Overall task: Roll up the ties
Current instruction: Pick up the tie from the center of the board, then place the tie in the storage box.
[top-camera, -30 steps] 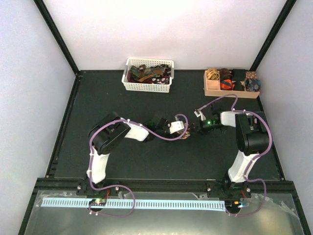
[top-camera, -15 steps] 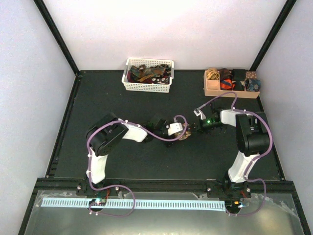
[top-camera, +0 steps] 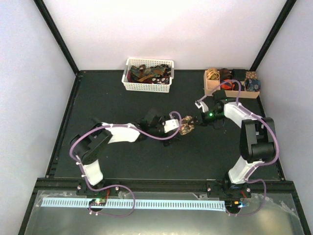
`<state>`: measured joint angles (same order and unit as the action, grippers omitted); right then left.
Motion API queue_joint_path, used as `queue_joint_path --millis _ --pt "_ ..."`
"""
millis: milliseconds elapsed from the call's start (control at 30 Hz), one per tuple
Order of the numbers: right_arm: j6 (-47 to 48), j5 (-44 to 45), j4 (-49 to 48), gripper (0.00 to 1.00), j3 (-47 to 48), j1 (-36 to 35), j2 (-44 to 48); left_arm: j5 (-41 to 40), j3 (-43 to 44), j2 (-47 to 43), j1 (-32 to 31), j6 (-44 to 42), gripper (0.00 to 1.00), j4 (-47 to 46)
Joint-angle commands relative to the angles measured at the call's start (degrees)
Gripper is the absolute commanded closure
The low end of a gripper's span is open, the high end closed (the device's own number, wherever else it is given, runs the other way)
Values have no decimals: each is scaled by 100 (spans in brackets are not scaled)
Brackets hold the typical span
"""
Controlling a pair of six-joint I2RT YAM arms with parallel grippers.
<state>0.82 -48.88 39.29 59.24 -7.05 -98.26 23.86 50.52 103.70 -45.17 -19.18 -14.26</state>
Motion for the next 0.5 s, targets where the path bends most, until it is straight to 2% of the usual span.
queue_joint_path --millis 0,233,367,467 --pt "669 793 1026 99 742 122 303 155 -16 -654 202 72 1 698" --pt "1058 1908 2249 99 2568 708 20 155 -63 -1236 653 170 1 1183" --pt "1002 2416 2394 99 3726 940 -277 213 -185 -1381 865 261 1 1106" --pt "970 2951 2590 99 4661 936 -835 298 -173 -1433 961 315 1 1105"
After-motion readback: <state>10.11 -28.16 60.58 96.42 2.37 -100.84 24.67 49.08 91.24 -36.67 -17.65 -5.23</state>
